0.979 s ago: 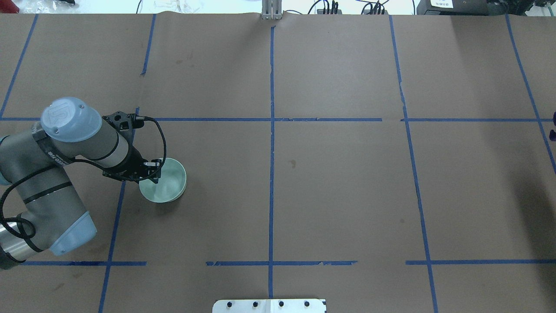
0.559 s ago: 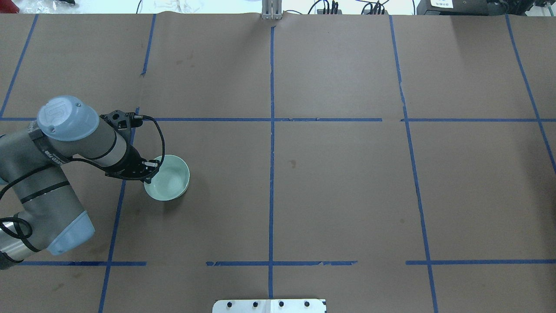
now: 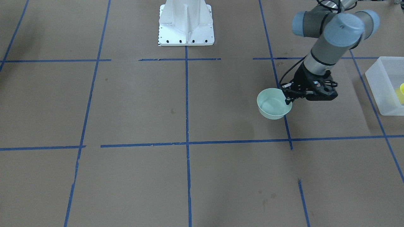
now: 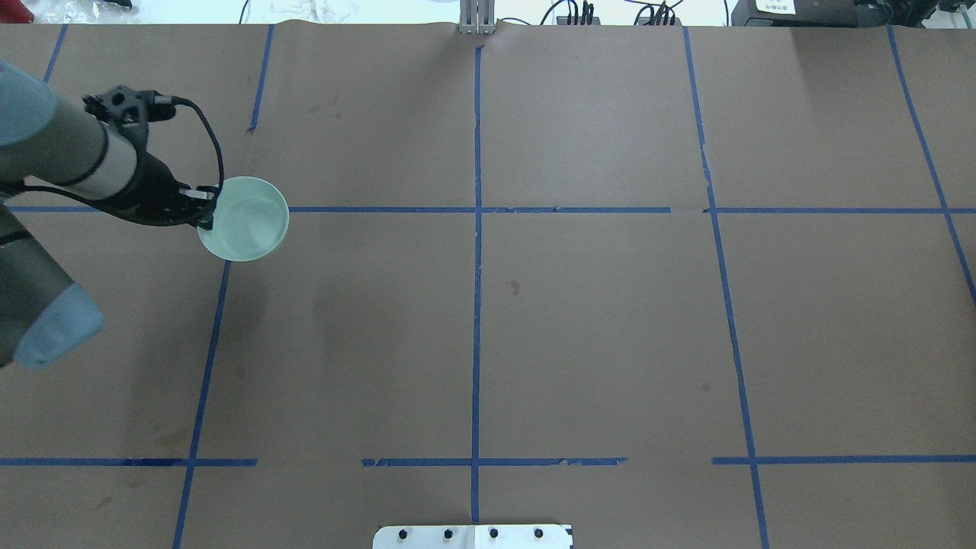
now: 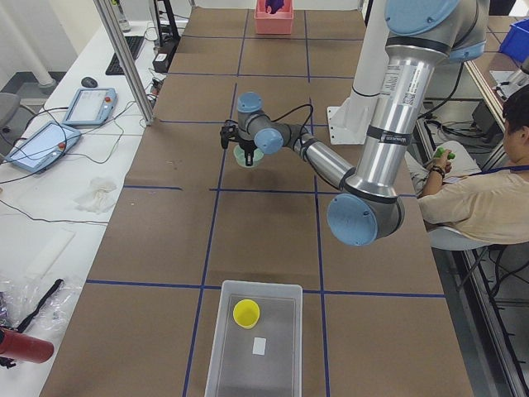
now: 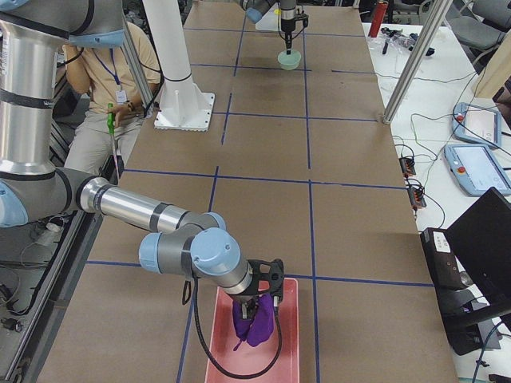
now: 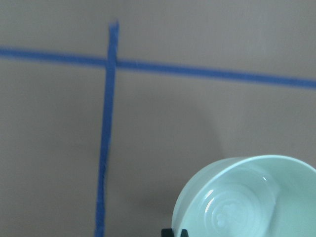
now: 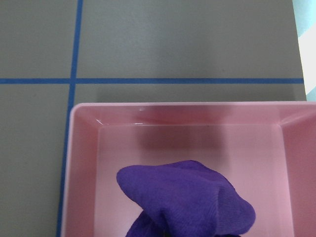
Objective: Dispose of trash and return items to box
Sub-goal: 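Carry the bowl to the clear bin while the right gripper drops cloth in pink bin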
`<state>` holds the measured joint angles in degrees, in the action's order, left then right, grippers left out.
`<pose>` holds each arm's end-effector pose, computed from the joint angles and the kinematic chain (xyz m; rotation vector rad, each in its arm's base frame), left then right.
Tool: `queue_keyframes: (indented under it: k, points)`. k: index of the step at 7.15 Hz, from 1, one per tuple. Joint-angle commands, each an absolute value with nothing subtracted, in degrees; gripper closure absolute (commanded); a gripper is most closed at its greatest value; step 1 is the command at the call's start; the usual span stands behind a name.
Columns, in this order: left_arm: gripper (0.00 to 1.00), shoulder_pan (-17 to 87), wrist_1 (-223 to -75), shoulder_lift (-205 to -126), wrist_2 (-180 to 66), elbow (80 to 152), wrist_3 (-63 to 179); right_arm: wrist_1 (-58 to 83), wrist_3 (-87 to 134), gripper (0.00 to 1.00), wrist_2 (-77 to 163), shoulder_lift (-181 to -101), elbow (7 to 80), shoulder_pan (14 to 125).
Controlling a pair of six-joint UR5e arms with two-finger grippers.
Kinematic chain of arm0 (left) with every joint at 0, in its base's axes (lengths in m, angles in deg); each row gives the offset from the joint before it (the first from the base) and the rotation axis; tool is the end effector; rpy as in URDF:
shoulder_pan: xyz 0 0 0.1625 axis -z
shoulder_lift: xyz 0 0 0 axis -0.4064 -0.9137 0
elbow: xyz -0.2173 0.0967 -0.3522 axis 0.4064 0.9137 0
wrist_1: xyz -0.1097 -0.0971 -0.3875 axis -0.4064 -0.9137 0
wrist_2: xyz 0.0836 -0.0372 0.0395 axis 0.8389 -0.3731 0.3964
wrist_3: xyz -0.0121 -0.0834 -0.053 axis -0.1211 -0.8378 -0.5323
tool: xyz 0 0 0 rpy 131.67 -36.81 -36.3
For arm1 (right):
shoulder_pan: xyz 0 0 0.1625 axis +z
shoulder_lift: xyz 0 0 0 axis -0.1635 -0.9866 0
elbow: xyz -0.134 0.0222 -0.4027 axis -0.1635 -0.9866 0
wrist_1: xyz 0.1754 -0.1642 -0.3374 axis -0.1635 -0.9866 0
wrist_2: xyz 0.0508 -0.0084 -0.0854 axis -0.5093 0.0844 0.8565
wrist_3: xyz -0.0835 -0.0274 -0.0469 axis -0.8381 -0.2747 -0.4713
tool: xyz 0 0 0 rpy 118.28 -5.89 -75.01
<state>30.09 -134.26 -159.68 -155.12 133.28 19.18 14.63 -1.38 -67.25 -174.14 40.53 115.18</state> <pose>0.2639 -0.5072 0.3616 0.1835 0.8752 -0.0906 0.1688 -0.3580 0.7339 0.1927 -0.7295 0.1067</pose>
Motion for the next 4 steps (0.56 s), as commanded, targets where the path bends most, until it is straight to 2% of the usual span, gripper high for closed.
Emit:
queue_keyframes:
  k: [1,2,3,4]
  points:
    - [1.00,44.51,-129.23,-154.79,-155.15,136.48,40.82,14.69,-2.62,1.00,-64.51,-173.49,35.28,114.97]
    - [1.00,49.88,-128.69,-152.23,-155.84,133.78,55.93,14.69,-2.27,0.63,-64.42,-173.49,34.23,114.44]
    - [1.00,60.03,-129.03,-151.95,-158.81,125.83,69.48,14.86,-2.27,0.01,-64.59,-173.58,33.61,114.44]
    - [1.00,66.22,-129.29,-151.95,-161.53,118.10,81.53,16.08,-1.84,0.00,-64.86,-173.49,34.21,113.74]
